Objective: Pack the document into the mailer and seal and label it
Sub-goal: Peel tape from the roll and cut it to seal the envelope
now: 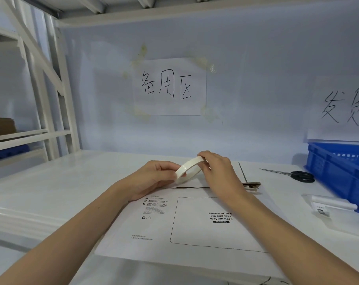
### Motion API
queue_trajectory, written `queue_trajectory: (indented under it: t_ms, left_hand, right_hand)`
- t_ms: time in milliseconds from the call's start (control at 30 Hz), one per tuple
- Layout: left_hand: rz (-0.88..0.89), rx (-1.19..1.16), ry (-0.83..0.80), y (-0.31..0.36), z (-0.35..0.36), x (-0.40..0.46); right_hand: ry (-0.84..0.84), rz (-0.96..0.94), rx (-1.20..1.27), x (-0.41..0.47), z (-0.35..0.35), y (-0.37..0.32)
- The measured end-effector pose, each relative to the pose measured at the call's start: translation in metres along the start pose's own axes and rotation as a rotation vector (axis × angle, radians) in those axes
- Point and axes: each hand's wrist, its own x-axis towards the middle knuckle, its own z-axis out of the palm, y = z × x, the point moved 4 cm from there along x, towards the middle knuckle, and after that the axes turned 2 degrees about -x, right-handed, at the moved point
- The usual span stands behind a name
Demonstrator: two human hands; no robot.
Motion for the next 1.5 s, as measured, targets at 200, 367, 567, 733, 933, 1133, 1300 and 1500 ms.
queue_trajectory:
  t_ms: [200,367,567,733,933,1133,1300,1500]
  left_hand:
    - [0.020,0.017,0.003,0.000,-0.001,0.001]
    - [0.037,0.047,0.006,0.001,0.000,0.000]
    - [0.068,0.046,-0.022,0.004,0.003,-0.002]
    - [0.082,0.005,-0.006,0.008,0.001,-0.004]
    - [0.077,-0.017,-0.032,0.008,0.003,-0.002]
    - [0.066,-0.027,-0.061,0.005,0.002,-0.002]
    - [0.055,-0.022,-0.080,0.007,0.005,-0.003]
    - [0.040,-0.032,-0.068,0.008,0.004,-0.003]
  right_hand:
    - [0.005,-0.116,0.041,-0.005,0.002,-0.015]
    - [0.035,-0.231,-0.019,-0.009,0.002,-0.021]
    - [0.063,-0.433,-0.133,-0.017,0.005,-0.037]
    - [-0.001,-0.224,-0.067,-0.010,0.002,-0.028]
    - [-0.063,-0.045,-0.013,-0.004,0.005,-0.006]
    - [-0.074,0.003,-0.012,-0.002,0.007,-0.004]
    - [-0.078,0.038,0.032,-0.002,0.007,-0.001]
    - [-0.067,0.021,0.046,-0.002,0.006,0.000]
